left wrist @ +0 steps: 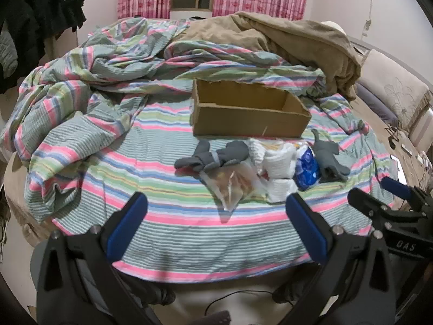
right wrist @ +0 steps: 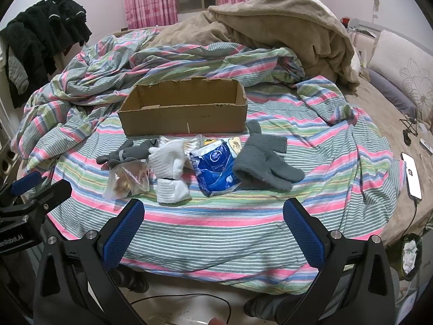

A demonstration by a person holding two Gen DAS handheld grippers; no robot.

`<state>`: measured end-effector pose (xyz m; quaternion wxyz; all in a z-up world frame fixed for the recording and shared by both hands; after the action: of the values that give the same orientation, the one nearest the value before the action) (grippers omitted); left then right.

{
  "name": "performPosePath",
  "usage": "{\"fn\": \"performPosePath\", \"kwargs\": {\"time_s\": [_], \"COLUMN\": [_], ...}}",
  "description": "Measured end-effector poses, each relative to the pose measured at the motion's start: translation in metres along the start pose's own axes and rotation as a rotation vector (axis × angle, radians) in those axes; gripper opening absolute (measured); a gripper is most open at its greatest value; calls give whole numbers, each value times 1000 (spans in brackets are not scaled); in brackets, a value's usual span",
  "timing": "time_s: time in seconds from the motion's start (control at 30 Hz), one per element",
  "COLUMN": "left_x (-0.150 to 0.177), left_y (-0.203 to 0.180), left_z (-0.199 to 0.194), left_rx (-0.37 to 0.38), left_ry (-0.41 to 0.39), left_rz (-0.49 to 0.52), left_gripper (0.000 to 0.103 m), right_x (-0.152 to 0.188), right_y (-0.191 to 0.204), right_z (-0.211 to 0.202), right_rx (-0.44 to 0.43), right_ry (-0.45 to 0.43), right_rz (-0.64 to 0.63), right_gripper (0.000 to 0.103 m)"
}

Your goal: Organize objects

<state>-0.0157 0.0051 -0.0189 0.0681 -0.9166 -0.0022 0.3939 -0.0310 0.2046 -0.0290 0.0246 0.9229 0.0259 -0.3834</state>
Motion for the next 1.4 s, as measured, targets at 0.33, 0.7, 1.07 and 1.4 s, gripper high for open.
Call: {"fn": "performPosePath", "kwargs": {"time_s": [0.33, 0.7, 1.07, 1.4], "left_x": [-1, -3, -3, -2], "left_y": [-1, -2, -1, -1], "left_z": [3, 6, 8, 9], "left_rx": [3, 7, 7, 17], "left_ry": [2, 6, 7, 11], "left_rz": [-1, 0, -1, -4], "left_gripper": [103, 103, 103, 103], "right_x": [-1, -2, -2, -2], "right_y": [1, 1, 2, 1], "right_z": [0, 0, 1, 1], "right_rx": [-1, -4, -3, -4], "right_ry": [0, 2, 1, 4], "right_rz": [0, 2, 3, 3], "right_gripper": [103, 103, 103, 103]}}
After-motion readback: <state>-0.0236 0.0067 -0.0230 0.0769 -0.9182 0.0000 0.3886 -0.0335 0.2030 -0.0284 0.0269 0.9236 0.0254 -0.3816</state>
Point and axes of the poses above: each gripper's, at about its wrist camera, not at the fingertips, and z roughly the way its jaws point, y to its left, x to its underside, the point moved 1 cm from there along z, roughly the way its jaws point, and after that the axes turned 2 degrees about x, right-handed, at the moved point
